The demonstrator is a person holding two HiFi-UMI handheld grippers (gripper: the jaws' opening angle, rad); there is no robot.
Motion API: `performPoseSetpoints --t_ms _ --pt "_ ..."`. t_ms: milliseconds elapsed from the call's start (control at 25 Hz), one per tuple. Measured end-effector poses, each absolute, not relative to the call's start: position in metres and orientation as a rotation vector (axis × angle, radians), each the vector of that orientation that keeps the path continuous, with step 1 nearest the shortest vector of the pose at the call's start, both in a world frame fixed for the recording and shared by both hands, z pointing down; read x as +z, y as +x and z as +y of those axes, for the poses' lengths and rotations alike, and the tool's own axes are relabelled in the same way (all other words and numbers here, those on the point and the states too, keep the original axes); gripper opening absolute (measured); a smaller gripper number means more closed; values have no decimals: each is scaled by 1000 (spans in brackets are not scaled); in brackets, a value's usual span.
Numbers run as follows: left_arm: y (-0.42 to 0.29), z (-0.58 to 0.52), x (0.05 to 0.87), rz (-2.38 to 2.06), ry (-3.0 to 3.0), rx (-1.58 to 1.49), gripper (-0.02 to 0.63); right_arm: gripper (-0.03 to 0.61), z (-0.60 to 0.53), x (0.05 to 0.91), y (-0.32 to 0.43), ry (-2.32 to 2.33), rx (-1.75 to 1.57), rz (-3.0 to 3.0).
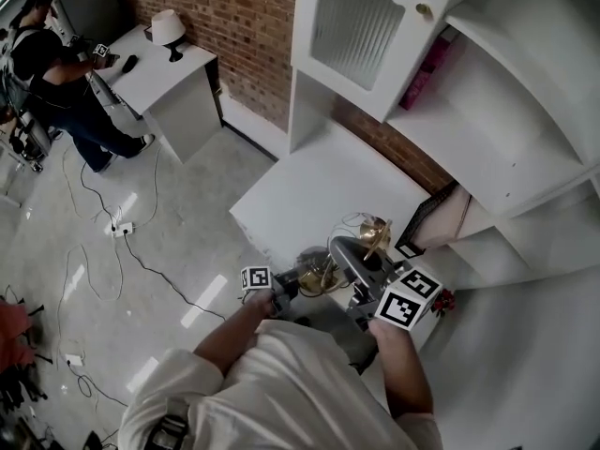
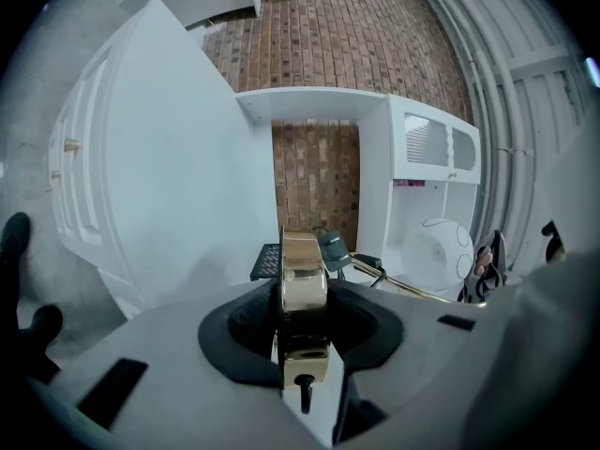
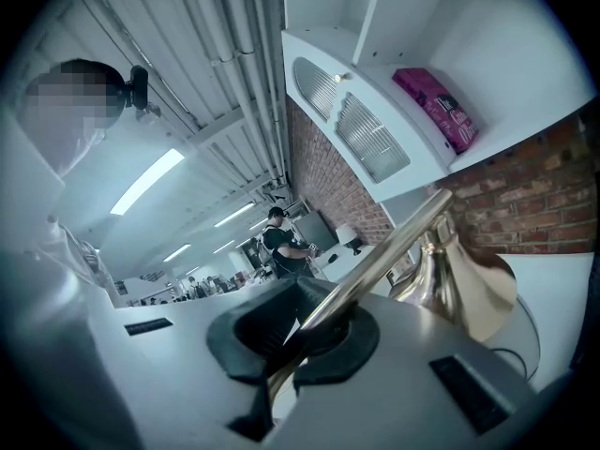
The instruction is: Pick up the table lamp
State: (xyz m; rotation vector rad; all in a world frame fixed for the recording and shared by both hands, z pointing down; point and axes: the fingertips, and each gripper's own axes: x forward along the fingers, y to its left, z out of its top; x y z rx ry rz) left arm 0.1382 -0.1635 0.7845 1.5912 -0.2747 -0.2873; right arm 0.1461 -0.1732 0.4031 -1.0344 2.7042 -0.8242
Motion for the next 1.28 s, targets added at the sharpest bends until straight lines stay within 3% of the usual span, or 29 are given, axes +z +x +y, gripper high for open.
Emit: performPoseSetpoints --t_ms 560,1280 --pt "140 -111 784 -369 1626 -309 123 6 -118 403 157 -918 -860 2750" --pt "95 -112 762 -330 1628 -334 123 11 -102 381 107 -906 -812 2734"
